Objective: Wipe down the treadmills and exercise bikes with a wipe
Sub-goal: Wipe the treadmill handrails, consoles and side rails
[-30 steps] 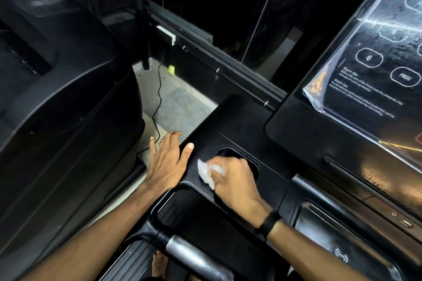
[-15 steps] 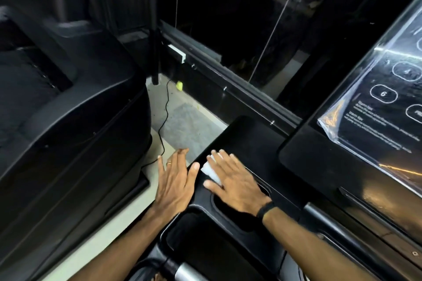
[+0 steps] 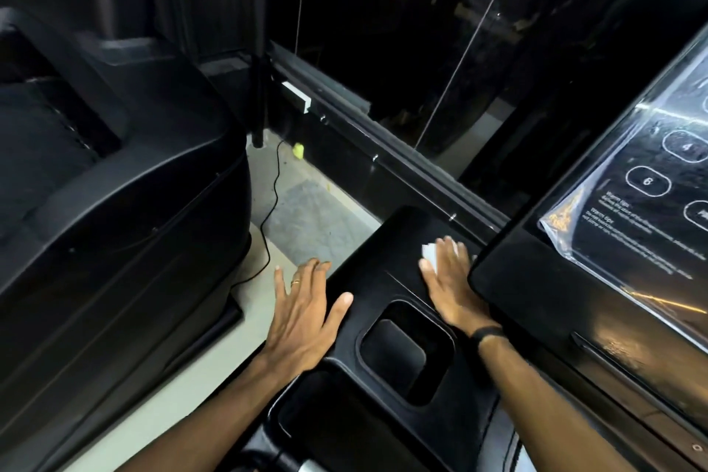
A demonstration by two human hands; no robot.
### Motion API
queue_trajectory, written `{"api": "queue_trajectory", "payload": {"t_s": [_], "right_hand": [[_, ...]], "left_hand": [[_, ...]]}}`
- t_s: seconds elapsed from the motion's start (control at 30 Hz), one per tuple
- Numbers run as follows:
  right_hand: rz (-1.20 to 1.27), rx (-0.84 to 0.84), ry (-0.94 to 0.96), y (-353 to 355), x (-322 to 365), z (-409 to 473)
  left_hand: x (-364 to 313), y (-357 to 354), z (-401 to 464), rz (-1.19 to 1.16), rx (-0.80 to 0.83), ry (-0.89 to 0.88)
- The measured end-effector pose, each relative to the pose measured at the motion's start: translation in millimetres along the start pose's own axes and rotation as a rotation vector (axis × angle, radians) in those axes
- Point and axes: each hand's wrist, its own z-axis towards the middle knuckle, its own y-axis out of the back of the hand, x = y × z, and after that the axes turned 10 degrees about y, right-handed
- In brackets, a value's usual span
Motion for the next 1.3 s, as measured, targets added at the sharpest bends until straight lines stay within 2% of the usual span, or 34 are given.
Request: {"api": "queue_trajectory", "payload": {"t_s": [0.03, 0.07, 0.13, 0.17, 0.2, 0.23, 0.3, 0.33, 0.4, 0.47, 0.57, 0.63, 0.73, 0.83, 0.93, 1.07, 1.13, 1.2, 1.27, 1.3], "right_hand": [[0.037, 0.038, -0.055, -2, 1, -7], [0.006, 0.049, 0.0, -5, 5, -19], [-0.124, 0.081, 0.284, -8, 17, -51], [-0.159, 0.142, 0.384, -9, 19, -65], [-0.195, 0.179, 0.403, -9, 11, -71], [-0.191, 0.129, 0.319, -8, -1, -74], [-0.198, 0.0, -0.075, -6, -11, -81], [-0.194, 0.009, -0.236, -5, -8, -88], [-0.232, -0.009, -0.277, -7, 8, -96], [-0.264, 0.101, -0.273, -9, 22, -101], [-0.181, 0.004, -0.251, 2, 28, -71], [-0.092, 0.019, -0.233, 0, 32, -33], [-0.19, 0.072, -0.092, -17, 48, 33], [-0.337, 0.242, 0.149, -39, 86, 55], [-0.4, 0.338, 0.443, -53, 126, 24], [-0.205, 0.455, 0.871, -64, 170, -55], [-0.197, 0.495, 0.955, -60, 164, -60], [-0.236, 0.448, 0.857, -50, 135, -32], [-0.307, 0.367, 0.625, -35, 107, -1], [-0.333, 0.384, 0.506, -32, 101, 8]], "left_hand": [[-2, 0, 2, 0.01, 0.005, -0.013], [-5, 0, 4, 0.022, 0.016, -0.026], [-12, -3, 8, 0.033, 0.041, -0.056], [-16, -4, 10, 0.037, 0.06, -0.076], [-19, -4, 12, 0.049, 0.081, -0.099], [-21, -5, 13, 0.063, 0.103, -0.121], [-19, -7, 14, 0.071, 0.121, -0.131], [-19, -10, 16, 0.057, 0.126, -0.129], [-16, -10, 16, 0.033, 0.121, -0.108], [-17, -12, 16, 0.04, 0.125, -0.104], [-18, -13, 17, 0.037, 0.071, -0.046], [-17, -12, 17, 0.045, 0.017, 0.017], [-17, -8, 13, -0.027, -0.08, 0.1], [-12, 7, 11, -0.193, -0.141, 0.262], [10, 26, 11, -0.313, -0.172, 0.387], [42, 54, 9, -0.376, -0.234, 0.506], [49, 61, 6, -0.361, -0.22, 0.531], [53, 63, 1, -0.365, -0.193, 0.55], [54, 62, -5, -0.379, -0.182, 0.572], [53, 61, -9, -0.386, -0.179, 0.587]]}}
